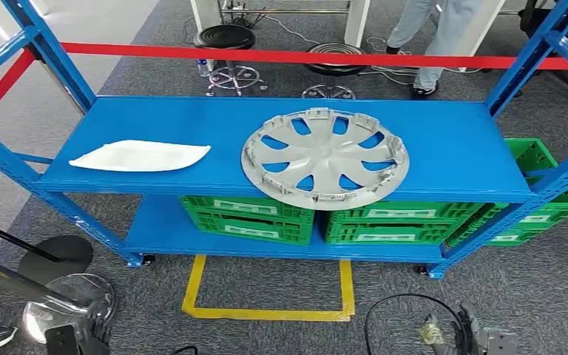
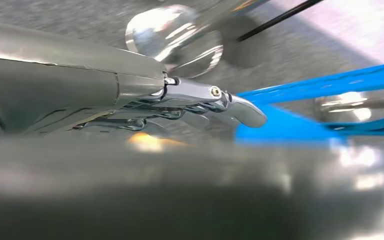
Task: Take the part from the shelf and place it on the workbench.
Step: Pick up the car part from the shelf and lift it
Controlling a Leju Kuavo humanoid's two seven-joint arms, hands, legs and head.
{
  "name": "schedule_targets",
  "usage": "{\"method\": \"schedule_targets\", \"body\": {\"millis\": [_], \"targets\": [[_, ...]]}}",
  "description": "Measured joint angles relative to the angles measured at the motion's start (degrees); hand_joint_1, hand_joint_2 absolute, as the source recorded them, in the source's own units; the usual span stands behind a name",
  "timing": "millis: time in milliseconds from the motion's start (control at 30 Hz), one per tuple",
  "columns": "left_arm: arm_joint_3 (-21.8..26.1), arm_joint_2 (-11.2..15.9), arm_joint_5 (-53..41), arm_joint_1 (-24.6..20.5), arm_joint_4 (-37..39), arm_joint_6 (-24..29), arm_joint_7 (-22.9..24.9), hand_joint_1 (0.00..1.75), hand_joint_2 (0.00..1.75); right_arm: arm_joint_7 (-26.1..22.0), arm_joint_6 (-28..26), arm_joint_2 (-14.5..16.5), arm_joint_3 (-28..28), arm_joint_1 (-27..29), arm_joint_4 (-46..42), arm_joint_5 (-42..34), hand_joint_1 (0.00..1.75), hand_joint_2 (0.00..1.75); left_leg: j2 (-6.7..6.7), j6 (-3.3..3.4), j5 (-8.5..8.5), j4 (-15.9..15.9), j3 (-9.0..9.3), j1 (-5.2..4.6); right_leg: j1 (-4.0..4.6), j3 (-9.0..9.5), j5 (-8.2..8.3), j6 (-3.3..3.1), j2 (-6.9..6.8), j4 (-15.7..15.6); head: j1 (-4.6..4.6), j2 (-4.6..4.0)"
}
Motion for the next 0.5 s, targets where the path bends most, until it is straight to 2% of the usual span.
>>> {"method": "schedule_targets", "body": {"millis": [200,300,367,400,433,500], "targets": [[-2.0,-1.0,-0.9,1.6,-9.1,1.0,0.0,0.00,0.00,-0.8,1.1,1.4,-3.5,0.2,-2.2,2.8,0.00,1.75,0.00,0.04,-0.03,0.1,-0.01,-0.06,-0.06,0.01,0.06,0.07,0.02,-0.1,-0.02,0.00],[-3.6,-1.2,-1.4,2.6,-14.7,1.8,0.0,0.00,0.00,-1.0,1.8,2.2,-5.7,0.1,-2.7,4.4,0.00,1.75,0.02,0.53,-0.02,0.2,-0.11,-0.29,-0.25,-0.01,0.35,0.54,0.07,-0.5,-0.05,0.00],[-5.0,-1.2,-1.7,3.2,-18.4,2.5,0.0,0.00,0.00,-1.0,2.2,2.5,-7.1,-0.2,-2.6,5.4,0.00,1.75,0.14,0.95,0.58,-1.0,0.35,-0.03,-0.13,-0.38,0.09,0.78,-0.16,-0.2,0.01,0.00],[-5.7,-1.1,-1.9,3.4,-20.1,2.9,0.0,0.00,0.00,-1.0,2.3,2.5,-7.9,-0.4,-2.3,5.9,0.00,1.75,0.28,1.16,0.91,-1.7,0.64,0.15,-0.04,-1.16,-0.62,0.86,-0.35,1.1,0.11,0.00],[-6.4,-1.1,-1.9,3.6,-21.7,3.2,0.0,0.00,0.00,-0.9,2.3,2.5,-8.6,-0.7,-1.8,6.4,0.00,1.75,0.44,1.29,1.16,-2.3,0.90,0.32,0.00,-2.62,-1.83,0.94,-0.55,3.7,0.20,0.00],[-7.7,-0.8,-2.0,4.1,-24.4,4.1,0.0,0.00,0.00,-0.7,2.3,2.5,-10.1,-1.3,-0.1,7.3,0.00,1.75,0.74,1.41,1.13,-2.4,0.98,0.35,-0.08,-7.04,-4.72,1.18,-0.79,11.6,0.30,0.00]]}}
